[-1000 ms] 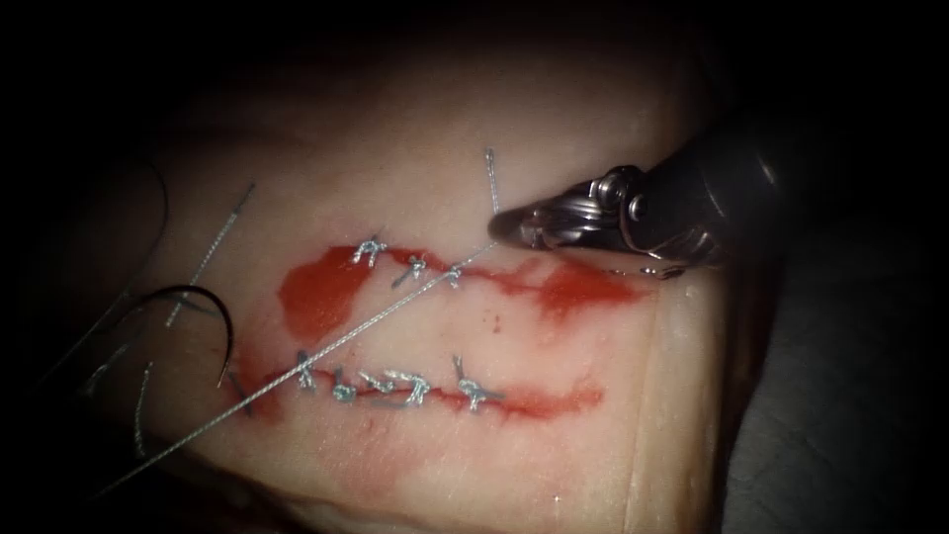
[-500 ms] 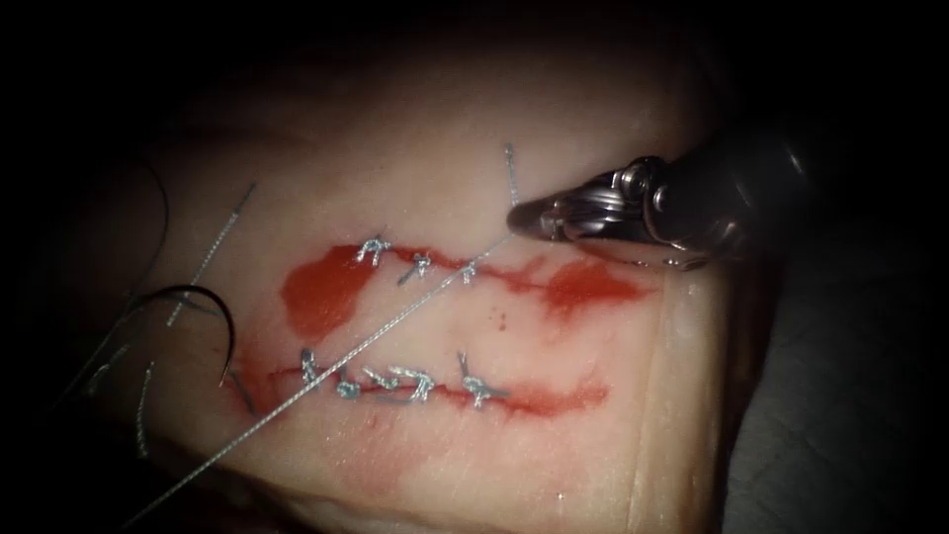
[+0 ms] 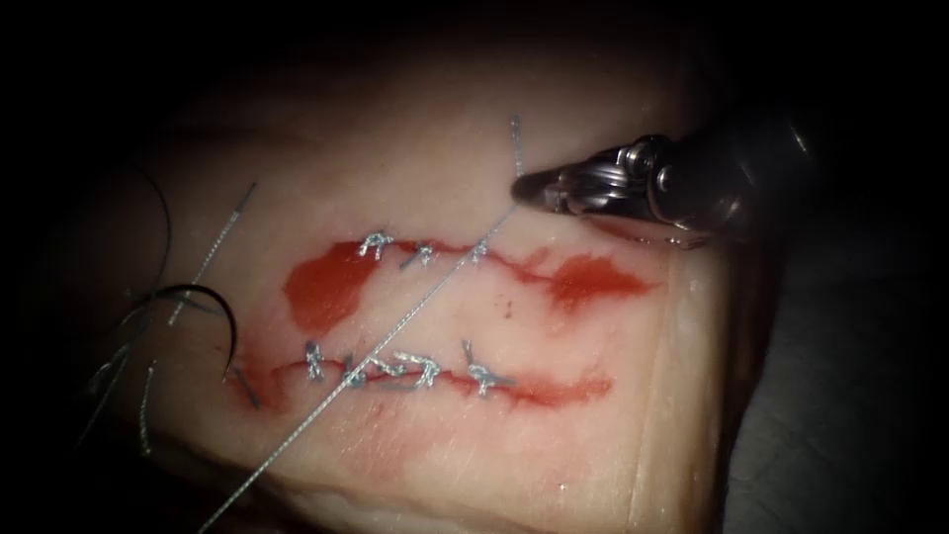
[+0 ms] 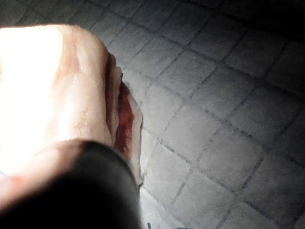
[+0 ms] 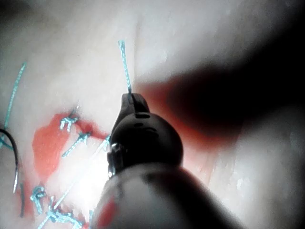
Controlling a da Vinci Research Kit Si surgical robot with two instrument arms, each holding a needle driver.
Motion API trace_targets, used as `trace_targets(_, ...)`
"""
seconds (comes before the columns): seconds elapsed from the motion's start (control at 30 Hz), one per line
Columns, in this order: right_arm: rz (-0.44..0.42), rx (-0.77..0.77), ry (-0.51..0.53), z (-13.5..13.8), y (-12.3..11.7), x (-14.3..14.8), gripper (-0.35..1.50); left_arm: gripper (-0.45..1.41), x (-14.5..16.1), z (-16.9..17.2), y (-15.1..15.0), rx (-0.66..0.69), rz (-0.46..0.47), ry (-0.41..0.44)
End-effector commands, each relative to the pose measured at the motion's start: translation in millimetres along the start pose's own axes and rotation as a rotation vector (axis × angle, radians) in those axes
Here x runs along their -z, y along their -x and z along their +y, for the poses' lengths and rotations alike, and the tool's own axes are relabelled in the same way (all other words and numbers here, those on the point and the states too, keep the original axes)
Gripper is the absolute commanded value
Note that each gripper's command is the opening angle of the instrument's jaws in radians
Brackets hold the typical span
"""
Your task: Wound Closure
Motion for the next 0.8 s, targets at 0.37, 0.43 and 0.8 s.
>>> trace_targets(0.37, 0.008, 0.004, 0.023, 1.1, 0.2, -1.3, -0.35, -0.45, 0.3, 0.4, 2.7, -0.069, -0.079, -0.058)
trace_targets(0.43, 0.009, 0.008, 0.023, 1.2, 0.3, -1.4, -0.35, -0.45, 0.3, 0.3, 2.6, -0.072, -0.084, -0.057)
trace_targets(0.8, 0.013, 0.010, 0.029, 1.6, 0.2, -1.7, -0.35, -0.45, 0.9, -0.1, 2.4, -0.088, -0.114, -0.118)
